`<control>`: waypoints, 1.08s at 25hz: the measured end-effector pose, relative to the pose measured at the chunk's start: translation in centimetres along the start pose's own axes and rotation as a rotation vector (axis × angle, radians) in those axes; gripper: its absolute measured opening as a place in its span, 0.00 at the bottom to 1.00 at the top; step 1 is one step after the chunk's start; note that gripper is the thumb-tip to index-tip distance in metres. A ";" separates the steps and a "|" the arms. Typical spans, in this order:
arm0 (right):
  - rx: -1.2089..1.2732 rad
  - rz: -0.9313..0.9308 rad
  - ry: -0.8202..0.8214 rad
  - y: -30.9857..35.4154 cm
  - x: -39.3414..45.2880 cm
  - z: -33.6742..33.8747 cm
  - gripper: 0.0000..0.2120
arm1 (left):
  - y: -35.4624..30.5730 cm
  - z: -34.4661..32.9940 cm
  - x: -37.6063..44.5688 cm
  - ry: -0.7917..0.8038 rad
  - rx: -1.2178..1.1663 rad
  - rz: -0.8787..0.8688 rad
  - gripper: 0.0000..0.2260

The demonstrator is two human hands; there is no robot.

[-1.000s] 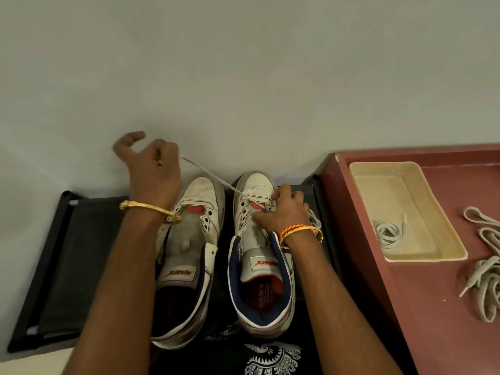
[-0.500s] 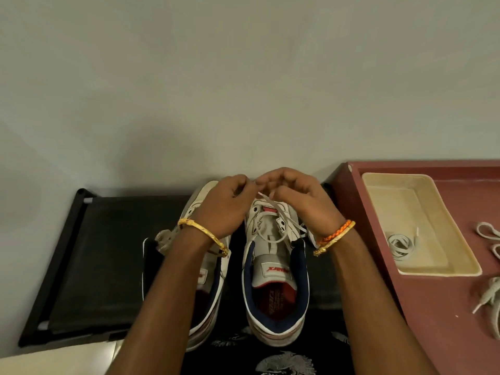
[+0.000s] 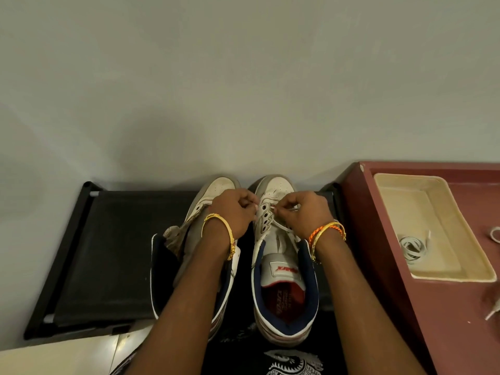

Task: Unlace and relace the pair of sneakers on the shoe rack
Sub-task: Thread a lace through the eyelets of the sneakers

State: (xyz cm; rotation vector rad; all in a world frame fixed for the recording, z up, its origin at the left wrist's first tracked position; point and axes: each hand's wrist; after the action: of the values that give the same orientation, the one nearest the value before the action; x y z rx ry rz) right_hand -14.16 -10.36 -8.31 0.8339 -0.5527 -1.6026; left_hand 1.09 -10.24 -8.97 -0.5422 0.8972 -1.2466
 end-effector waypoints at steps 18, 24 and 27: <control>0.330 -0.142 -0.016 -1.1 1.2 -2.5 0.08 | 0.3 -0.8 0.5 -0.050 -0.029 -0.013 0.06; 0.495 -0.319 0.004 -0.7 1.9 -2.8 0.10 | 0.4 -0.9 0.5 -0.067 -0.094 0.013 0.06; 0.368 -0.292 0.040 -0.6 2.1 -3.0 0.05 | 0.7 -1.0 0.7 -0.069 -0.096 0.022 0.06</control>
State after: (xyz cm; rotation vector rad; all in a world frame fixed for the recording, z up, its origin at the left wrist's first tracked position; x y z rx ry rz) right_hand -12.35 -12.00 -11.11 1.2654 -0.7364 -1.7703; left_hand 0.70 -10.57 -10.23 -0.6462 0.9058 -1.1623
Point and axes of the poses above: each hand's wrist, its own x-axis towards the middle knuckle, its own z-axis out of the back of the hand, y = z × x, and after that the axes turned 5 degrees about x, right-handed
